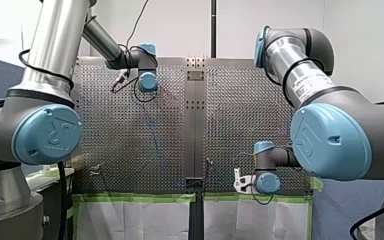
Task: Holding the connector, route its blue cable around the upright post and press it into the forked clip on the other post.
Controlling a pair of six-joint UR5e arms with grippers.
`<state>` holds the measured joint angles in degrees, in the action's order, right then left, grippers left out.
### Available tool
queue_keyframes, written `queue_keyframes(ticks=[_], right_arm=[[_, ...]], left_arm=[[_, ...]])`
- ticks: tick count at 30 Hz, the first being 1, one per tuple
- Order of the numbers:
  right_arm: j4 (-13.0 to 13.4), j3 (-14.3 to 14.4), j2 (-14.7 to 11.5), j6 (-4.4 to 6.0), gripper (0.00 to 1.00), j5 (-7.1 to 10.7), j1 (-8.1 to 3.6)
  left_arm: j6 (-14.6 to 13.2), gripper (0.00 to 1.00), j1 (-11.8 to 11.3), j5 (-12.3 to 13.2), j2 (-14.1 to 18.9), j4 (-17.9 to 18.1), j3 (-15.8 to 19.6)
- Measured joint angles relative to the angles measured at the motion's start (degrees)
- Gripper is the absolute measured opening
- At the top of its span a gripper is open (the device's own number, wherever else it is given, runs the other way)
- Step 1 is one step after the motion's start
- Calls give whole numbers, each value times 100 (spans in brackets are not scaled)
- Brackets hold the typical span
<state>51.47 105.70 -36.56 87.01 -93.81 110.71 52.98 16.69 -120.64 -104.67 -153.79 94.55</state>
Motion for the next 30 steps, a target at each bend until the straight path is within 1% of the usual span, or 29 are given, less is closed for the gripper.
queue_keyframes(ticks=[3, 14, 22, 30], right_arm=[[3, 0, 1, 1, 0, 2, 2], [12, -1, 20, 2, 0, 11, 28], [13, 0, 30, 3, 0, 11, 34], [13, 0, 38, 7, 0, 11, 27]], left_arm=[[7, 100, -18, -3, -77, -8, -37], [10, 100, -71, -12, -596, -15, -84], [-9, 100, -25, -27, -950, -29, -79], [-4, 100, 9, -48, -1037, -13, -40]])
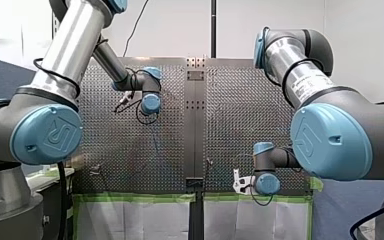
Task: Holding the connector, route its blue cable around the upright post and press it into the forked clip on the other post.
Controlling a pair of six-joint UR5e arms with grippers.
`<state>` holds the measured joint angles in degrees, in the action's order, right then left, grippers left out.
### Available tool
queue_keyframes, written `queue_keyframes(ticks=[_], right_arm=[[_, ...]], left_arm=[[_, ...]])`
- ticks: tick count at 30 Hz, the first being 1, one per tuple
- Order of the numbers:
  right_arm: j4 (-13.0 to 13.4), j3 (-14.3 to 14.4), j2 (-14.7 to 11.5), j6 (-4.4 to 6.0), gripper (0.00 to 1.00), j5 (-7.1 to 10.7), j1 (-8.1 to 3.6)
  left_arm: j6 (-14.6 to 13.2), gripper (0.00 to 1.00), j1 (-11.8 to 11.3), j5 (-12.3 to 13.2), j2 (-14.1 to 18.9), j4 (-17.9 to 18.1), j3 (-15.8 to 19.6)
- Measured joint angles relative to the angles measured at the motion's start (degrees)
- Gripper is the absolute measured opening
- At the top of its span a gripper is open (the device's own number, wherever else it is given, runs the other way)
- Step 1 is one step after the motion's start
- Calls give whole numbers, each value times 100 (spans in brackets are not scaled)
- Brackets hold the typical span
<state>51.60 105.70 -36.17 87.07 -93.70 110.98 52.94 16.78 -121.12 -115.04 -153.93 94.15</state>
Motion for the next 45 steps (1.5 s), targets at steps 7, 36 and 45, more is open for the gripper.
queue_keyframes(ticks=[7, 36, 45], right_arm=[[0, 0, 5, -3, 0, 2, -1], [44, 0, 33, -3, 0, 8, -10], [44, 0, 35, -5, 0, 6, -4]], left_arm=[[-3, 100, 9, -100, -2, -51, 10], [-90, 100, 219, -131, -941, -139, 17], [-76, 100, 272, -211, -1153, -108, 16]])
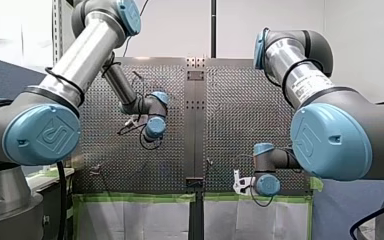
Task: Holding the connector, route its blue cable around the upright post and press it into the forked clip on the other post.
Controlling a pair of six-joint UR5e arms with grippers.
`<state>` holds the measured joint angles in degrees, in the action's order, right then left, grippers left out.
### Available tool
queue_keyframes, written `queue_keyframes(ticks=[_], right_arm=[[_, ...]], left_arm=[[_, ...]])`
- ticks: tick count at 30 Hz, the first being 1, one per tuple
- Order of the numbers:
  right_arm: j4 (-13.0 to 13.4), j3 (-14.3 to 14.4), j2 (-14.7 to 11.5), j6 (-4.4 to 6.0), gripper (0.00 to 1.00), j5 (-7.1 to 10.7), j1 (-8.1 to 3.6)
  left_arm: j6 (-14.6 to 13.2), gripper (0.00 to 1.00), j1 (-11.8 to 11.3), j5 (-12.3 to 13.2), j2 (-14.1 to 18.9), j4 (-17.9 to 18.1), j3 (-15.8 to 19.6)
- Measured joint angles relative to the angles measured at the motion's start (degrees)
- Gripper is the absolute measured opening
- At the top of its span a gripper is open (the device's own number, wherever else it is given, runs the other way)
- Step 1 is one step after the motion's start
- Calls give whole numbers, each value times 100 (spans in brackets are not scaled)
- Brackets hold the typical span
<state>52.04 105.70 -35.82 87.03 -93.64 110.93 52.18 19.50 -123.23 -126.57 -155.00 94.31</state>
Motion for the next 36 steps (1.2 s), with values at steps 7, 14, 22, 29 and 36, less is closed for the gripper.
queue_keyframes(ticks=[7, 14, 22, 29, 36], right_arm=[[-1, 0, 0, -3, 0, 2, 12], [-26, -1, 0, -13, 0, 3, 24], [-44, 0, 0, -17, 0, 3, 45], [-49, 0, 0, -18, 0, 2, 48], [-72, 0, 0, -32, 0, 2, 48]], left_arm=[[13, 100, 36, -37, -433, 26, -33], [54, 100, 118, -23, -728, 91, -34], [281, 100, 269, 151, -756, 132, -30], [617, 100, 412, 259, -758, 251, -29], [886, 100, 545, 95, -765, 381, -22]])
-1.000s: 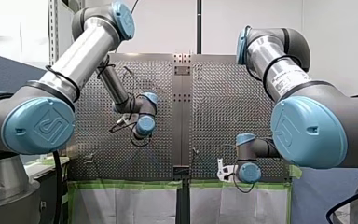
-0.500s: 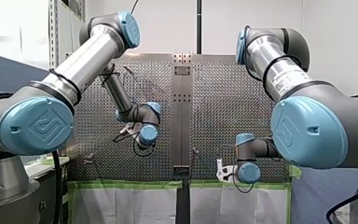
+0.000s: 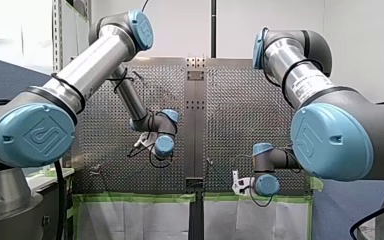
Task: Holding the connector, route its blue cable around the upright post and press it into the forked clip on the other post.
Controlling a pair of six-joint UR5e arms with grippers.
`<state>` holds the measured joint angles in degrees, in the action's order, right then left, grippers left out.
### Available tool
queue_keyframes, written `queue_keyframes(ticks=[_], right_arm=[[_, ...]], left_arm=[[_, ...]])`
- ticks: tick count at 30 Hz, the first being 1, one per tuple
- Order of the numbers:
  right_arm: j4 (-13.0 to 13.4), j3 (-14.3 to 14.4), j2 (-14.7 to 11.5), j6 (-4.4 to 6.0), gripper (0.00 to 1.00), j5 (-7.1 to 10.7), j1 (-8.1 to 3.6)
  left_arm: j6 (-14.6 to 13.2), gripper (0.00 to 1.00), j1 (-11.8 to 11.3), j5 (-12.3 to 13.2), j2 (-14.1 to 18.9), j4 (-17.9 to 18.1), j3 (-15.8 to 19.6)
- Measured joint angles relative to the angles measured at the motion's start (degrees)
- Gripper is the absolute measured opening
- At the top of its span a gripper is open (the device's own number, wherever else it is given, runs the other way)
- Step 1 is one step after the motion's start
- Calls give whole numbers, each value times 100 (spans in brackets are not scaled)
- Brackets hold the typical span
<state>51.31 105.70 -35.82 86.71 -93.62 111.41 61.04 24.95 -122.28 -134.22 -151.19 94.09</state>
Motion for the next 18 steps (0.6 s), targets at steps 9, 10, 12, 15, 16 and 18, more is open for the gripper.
queue_keyframes(ticks=[9, 10, 12, 15, 16, 18], right_arm=[[-35, 0, 0, -18, 0, 1, 1], [-37, 0, 0, -19, 0, 1, 1], [-39, 0, 0, -20, 0, -1, 2], [-37, 0, 0, -21, 0, -5, 3], [-36, 0, 0, -21, 0, -5, 3], [-32, 0, 0, -21, 0, -6, 3]], left_arm=[[-90, 100, 21, -283, -3, -134, 9], [-118, 100, 24, -274, -18, -147, 8], [-165, 100, 29, -249, -70, -153, -1], [-267, 100, 45, -214, -215, -113, -36], [-290, 100, 54, -200, -281, -87, -51], [-298, 100, 64, -188, -387, -23, -67]])
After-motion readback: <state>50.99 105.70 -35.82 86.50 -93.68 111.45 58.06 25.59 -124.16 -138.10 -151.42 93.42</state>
